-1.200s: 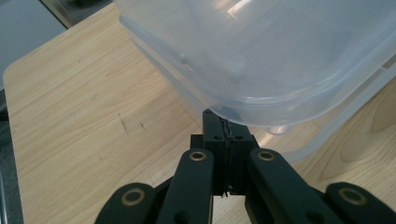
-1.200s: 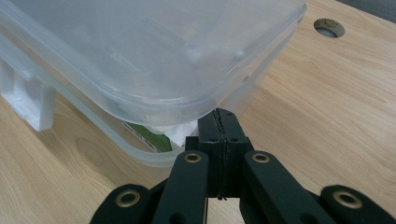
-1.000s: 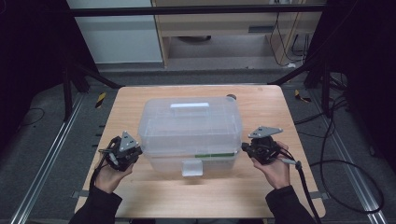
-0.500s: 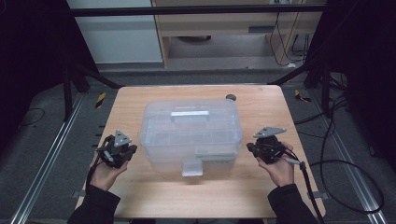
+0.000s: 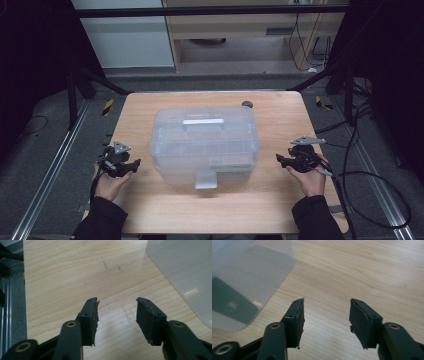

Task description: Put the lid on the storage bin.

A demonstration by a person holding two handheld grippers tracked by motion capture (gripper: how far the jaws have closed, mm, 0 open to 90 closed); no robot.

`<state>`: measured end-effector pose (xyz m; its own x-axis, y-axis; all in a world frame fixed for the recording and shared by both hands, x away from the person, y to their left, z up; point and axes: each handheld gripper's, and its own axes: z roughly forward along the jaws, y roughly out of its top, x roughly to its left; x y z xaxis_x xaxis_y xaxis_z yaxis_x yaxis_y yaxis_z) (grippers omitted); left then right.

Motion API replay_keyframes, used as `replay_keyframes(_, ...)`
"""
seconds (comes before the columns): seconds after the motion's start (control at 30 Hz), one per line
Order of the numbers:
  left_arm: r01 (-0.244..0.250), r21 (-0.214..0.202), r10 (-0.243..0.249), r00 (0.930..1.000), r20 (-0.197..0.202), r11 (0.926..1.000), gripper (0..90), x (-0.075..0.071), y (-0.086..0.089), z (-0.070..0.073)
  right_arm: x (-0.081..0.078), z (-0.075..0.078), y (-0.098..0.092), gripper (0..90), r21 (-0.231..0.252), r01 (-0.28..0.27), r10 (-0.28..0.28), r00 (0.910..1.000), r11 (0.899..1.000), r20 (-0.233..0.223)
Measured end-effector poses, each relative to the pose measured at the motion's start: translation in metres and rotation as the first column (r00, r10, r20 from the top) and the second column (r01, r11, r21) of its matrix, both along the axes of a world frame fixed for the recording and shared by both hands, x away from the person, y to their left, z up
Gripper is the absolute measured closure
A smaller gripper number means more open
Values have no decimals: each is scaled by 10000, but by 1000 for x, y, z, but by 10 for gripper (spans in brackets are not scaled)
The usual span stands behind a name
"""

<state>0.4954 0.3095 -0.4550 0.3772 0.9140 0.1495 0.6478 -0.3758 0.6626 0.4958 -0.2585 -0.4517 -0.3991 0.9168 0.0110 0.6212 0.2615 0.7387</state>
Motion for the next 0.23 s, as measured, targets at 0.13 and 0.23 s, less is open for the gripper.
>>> replay_keyframes(0.13, -275, -14, 275, 9996, 92, 9996, 417, 2, 5, -3, 2, -8, -13, 360, 147, 534, -535, 9986, 9985, 20)
replay_keyframes(0.23, -412, -48, 413, 9991, 137, 9991, 384, 2, 8, -3, 3, -10, -17, 322, 244, 717, -718, 9974, 9971, 67)
